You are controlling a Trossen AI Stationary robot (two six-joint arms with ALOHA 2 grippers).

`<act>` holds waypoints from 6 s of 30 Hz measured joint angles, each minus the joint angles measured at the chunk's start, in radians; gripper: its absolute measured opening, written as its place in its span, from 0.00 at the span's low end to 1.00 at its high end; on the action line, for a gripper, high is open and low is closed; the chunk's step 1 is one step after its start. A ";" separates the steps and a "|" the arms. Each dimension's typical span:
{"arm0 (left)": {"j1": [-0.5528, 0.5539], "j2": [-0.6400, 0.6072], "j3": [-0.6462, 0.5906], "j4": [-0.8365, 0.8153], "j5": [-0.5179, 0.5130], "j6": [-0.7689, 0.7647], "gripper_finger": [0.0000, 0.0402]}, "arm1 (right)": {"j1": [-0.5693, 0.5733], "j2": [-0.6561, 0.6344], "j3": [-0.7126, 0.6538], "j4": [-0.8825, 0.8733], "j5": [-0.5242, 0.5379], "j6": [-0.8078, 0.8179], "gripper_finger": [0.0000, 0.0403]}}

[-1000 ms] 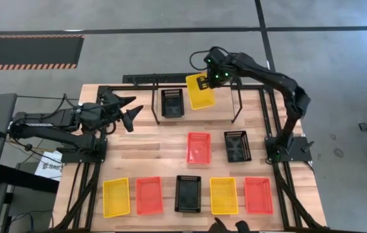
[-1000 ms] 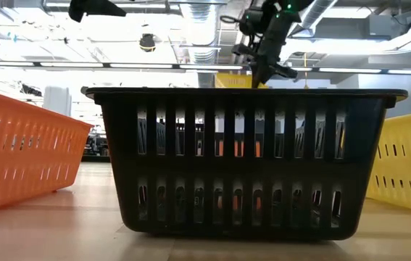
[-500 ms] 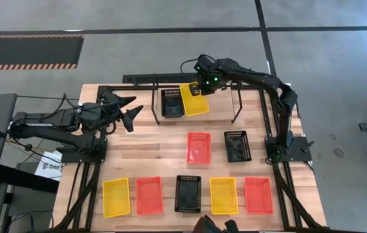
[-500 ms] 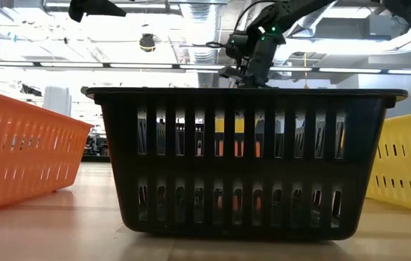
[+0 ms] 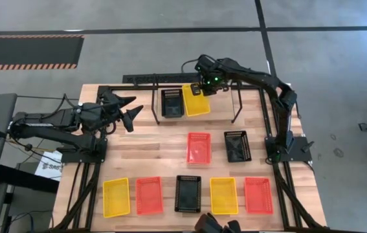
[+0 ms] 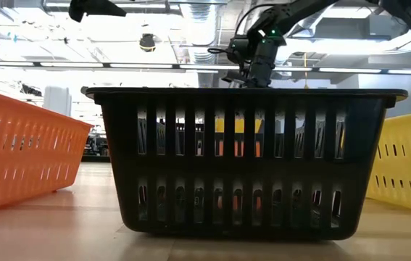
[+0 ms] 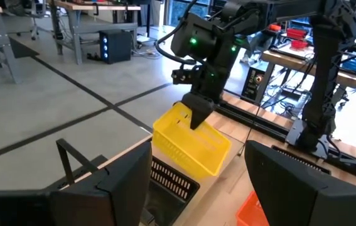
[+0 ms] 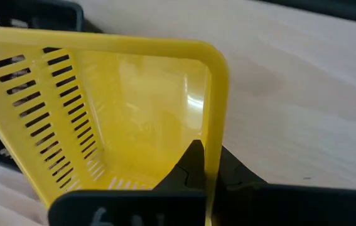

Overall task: Stack baskets on shelf by color
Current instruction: Put the top yellow bin on the shelf, then put the top orange bin on the shelf

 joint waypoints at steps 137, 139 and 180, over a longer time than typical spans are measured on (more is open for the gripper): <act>0.000 0.000 0.000 -0.074 0.082 -0.047 0.60 | 0.751 -0.212 -0.341 -0.018 0.260 0.504 0.22; 0.000 0.001 0.000 -0.073 0.083 -0.043 0.60 | 0.743 -0.191 -0.341 -0.016 0.240 0.490 0.27; 0.000 0.000 0.000 -0.072 0.091 -0.022 0.60 | 0.734 -0.066 -0.398 0.052 0.238 0.561 0.15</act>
